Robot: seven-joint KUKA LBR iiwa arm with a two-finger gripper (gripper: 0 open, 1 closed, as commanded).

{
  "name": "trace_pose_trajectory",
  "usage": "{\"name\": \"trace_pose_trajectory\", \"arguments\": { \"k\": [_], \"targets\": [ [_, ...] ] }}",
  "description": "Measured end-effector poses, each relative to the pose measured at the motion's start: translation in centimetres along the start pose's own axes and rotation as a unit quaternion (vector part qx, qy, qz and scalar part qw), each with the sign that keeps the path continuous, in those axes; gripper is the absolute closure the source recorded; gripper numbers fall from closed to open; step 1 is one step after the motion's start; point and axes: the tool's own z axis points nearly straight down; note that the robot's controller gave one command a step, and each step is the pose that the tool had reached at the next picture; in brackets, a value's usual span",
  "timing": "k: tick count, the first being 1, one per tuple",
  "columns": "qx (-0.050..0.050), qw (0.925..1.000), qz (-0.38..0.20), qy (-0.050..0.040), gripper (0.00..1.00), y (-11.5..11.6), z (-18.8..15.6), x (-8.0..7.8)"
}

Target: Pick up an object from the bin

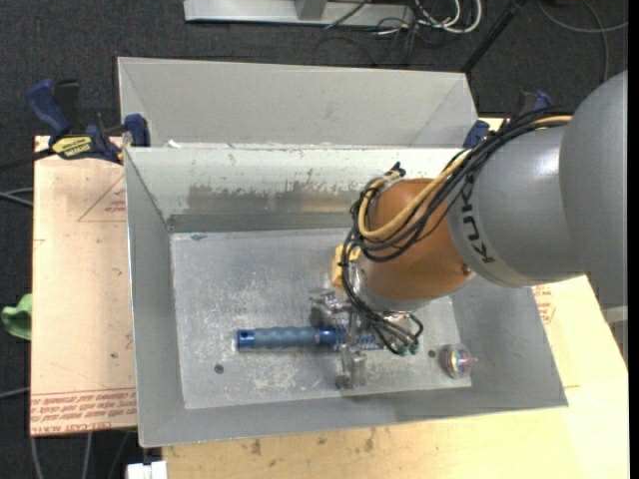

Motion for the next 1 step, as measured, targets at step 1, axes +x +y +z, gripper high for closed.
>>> {"name": "trace_pose_trajectory", "arguments": {
  "k": [1],
  "targets": [
    [0.0,1.0,0.001,-0.0015,0.0,0.07,-0.01,-0.06]
  ]
}}
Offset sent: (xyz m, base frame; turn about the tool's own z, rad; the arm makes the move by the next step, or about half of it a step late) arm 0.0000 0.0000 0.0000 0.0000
